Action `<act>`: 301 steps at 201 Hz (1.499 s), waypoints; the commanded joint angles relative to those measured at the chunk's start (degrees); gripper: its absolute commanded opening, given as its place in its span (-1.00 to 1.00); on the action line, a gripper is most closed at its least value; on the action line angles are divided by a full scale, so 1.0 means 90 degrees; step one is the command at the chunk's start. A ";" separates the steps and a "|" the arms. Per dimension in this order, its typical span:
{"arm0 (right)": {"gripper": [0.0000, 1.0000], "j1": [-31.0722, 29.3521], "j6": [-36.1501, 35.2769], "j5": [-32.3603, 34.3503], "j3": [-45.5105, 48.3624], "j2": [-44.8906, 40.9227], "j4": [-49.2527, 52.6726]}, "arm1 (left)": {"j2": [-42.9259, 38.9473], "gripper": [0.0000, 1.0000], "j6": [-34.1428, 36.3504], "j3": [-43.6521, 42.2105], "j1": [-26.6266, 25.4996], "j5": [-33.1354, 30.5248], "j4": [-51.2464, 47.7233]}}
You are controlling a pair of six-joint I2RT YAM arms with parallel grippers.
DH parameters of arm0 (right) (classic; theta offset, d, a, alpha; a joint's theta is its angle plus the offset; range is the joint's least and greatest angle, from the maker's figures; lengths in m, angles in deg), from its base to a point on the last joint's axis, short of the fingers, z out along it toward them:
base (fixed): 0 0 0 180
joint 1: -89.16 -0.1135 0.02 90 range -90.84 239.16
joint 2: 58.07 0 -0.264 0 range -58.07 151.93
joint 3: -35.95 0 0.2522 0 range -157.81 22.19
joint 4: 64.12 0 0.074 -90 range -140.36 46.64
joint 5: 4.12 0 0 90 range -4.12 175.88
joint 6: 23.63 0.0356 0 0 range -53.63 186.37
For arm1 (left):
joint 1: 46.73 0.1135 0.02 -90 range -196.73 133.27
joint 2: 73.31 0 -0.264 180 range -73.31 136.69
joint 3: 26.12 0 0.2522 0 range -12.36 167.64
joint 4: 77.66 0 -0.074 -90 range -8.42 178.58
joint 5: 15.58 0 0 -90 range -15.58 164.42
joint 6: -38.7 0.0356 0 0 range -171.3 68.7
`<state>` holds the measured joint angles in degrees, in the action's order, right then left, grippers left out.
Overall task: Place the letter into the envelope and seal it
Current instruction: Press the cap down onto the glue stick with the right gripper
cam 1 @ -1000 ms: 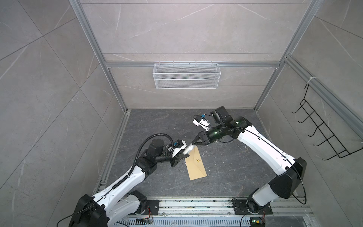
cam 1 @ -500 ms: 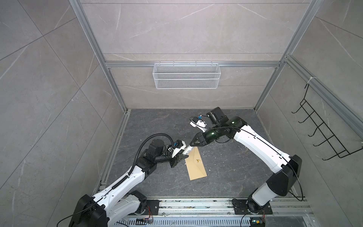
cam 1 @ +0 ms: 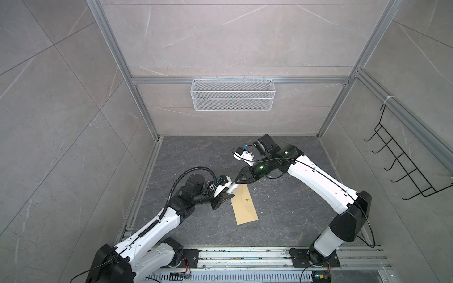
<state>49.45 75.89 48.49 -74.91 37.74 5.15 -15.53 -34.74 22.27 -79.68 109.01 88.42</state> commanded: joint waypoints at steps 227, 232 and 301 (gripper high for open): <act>-0.46 -0.0633 0.0295 -0.0227 0.0682 0.0312 -0.0423 | -0.0368 -1.00 0.0113 0.0145 -0.0039 -0.0020 0.1034; -0.46 -0.0643 0.0326 -0.0225 0.0713 0.0311 -0.0456 | -0.0379 -1.00 0.0107 0.0136 -0.0035 -0.0033 0.1043; -0.47 -0.0692 0.0668 -0.0244 0.0789 0.0290 -0.0816 | -0.0402 -1.00 0.0104 0.0110 -0.0035 -0.0172 0.1066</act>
<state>46.87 80.13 49.74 -68.59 38.48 -2.83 -16.71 -34.74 19.91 -79.68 105.38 83.59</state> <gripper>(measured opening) 0.267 0.266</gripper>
